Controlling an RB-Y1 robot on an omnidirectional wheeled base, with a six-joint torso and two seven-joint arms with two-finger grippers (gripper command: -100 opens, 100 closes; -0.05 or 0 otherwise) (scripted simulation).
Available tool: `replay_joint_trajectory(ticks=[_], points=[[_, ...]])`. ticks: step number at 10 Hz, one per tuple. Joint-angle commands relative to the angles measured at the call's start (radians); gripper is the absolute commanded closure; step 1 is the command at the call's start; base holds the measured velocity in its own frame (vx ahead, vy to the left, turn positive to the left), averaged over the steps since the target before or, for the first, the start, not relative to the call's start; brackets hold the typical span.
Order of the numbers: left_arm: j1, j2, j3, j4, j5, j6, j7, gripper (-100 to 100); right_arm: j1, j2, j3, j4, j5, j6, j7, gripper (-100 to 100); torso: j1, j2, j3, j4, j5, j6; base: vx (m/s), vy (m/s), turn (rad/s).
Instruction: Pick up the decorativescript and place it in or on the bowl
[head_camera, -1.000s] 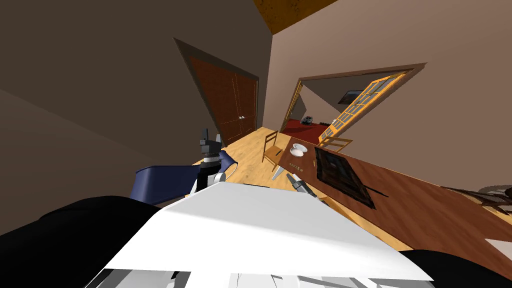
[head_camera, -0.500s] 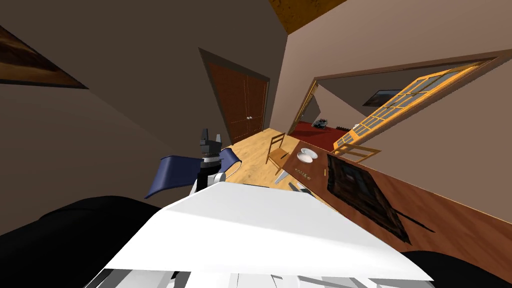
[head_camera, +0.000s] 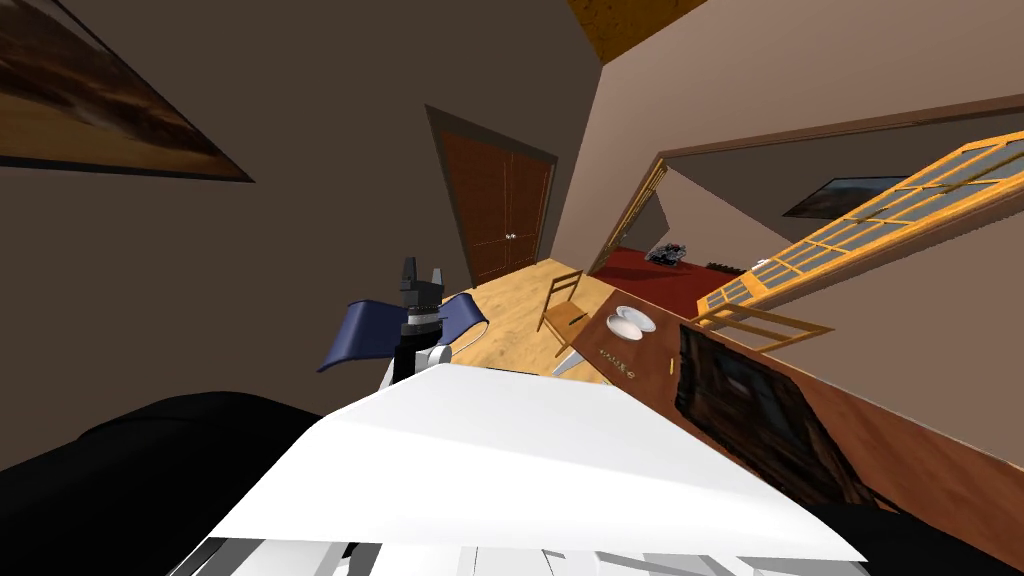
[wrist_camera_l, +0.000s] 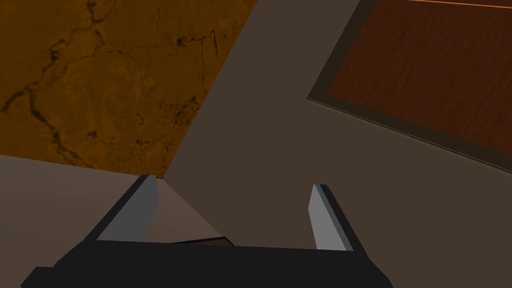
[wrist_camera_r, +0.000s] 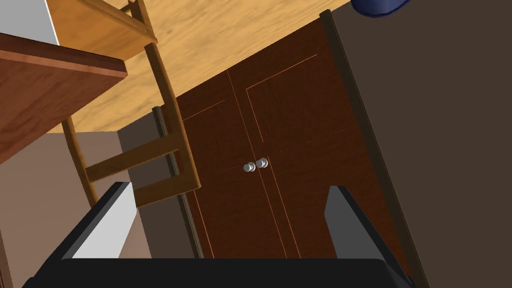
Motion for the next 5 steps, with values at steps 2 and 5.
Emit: replay_joint_trajectory(ticks=[2,5], points=[[0.000,0.000,0.000,0.000,0.000,0.000,0.000,0,0.030,-0.031,-0.002,0.027,0.069,0.018,-0.021,-100,0.000,-0.001,-0.001,0.000,0.000,-0.001,0.061,-0.045,0.207],[0.000,0.000,0.000,0.000,0.000,0.000,0.000,0,0.068,-0.081,-0.001,0.086,0.167,0.047,-0.063,-100,0.001,-0.002,-0.001,0.000,0.000,0.000,0.072,-0.046,0.239]])
